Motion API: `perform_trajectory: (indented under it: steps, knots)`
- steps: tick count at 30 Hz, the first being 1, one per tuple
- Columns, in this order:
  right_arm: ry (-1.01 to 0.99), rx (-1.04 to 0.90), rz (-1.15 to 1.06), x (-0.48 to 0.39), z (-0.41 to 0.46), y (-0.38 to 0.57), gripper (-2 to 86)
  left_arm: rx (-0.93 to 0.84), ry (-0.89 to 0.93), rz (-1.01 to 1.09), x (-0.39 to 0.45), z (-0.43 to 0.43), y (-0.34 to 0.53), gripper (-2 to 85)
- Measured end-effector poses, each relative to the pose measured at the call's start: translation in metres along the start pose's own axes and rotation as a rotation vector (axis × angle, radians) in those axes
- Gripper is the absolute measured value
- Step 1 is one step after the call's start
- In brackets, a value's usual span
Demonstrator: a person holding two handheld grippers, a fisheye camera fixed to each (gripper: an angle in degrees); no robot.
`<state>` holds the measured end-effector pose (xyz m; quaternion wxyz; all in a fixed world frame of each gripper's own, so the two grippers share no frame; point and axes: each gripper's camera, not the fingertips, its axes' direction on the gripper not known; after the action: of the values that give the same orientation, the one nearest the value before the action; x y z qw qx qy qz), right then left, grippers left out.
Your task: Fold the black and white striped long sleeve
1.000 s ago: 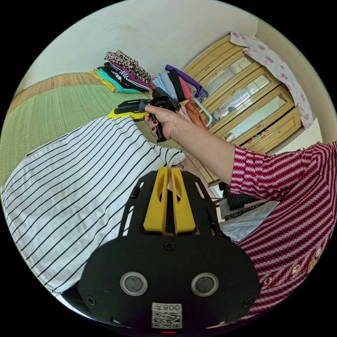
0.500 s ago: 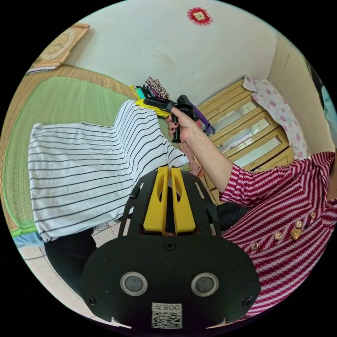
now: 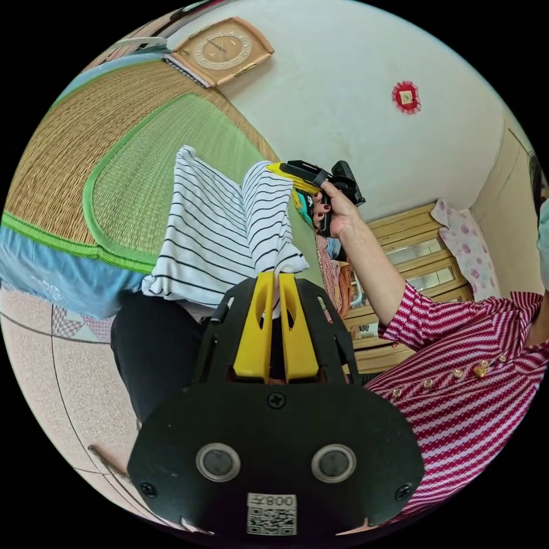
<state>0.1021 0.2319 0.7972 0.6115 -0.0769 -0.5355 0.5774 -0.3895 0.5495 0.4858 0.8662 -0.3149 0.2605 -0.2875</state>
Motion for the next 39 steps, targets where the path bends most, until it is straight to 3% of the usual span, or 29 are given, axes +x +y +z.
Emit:
perform_trajectory:
  steps: [10, 25, 33, 39]
  knots:
    - [0.086, -0.108, 0.011, 0.017, 0.103, -0.028, 0.4, 0.020, 0.030, -0.115, -0.070, -0.036, -0.004, 1.1]
    - [0.085, -0.186, 0.057, 0.071, 0.184, -0.047, 2.4, 0.066, 0.067, -0.266, -0.143, -0.072, -0.004, 1.8]
    - [0.013, -0.190, 0.037, 0.089, 0.189, -0.047, 6.1, 0.092, 0.052, -0.252, -0.154, -0.090, -0.002, 2.2]
    - [-0.016, -0.167, 0.000, 0.102, 0.178, -0.045, 3.7, 0.094, 0.027, -0.222, -0.153, -0.095, -0.004, 2.7]
